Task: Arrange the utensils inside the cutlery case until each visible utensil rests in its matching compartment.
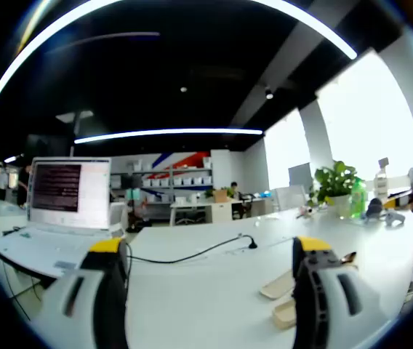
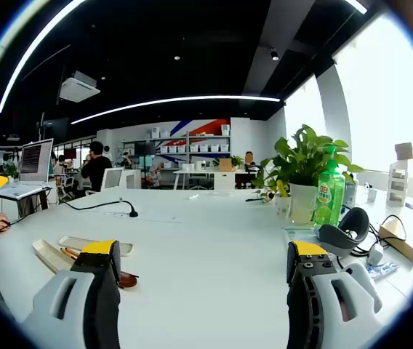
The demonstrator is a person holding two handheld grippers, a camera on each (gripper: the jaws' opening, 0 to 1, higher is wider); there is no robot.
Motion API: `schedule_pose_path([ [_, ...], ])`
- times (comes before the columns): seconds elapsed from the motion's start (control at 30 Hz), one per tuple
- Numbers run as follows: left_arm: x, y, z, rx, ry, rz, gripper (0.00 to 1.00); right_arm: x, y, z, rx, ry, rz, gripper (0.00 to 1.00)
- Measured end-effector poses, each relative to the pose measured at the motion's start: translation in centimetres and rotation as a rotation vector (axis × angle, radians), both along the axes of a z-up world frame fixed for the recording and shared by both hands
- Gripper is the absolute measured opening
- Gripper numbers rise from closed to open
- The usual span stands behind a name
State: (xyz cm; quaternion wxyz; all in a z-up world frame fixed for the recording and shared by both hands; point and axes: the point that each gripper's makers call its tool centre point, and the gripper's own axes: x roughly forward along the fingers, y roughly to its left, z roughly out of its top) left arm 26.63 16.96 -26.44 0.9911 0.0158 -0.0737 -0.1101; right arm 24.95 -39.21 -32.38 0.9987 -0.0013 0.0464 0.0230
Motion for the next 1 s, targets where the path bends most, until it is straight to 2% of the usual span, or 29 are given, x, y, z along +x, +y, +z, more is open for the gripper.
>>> schedule_pose_path([
  [0.83,0.11,-0.08,-0.12,0.001,0.004,-0.002,1.0,0.08,-0.18,-0.06,0.011,0.007,-0.006,0.99],
  [1.0,0.12,0.0,-0.13,0.003,0.004,0.001,1.0,0.07,-0.1,0.27,0.013,-0.008,-0.007,0.99],
])
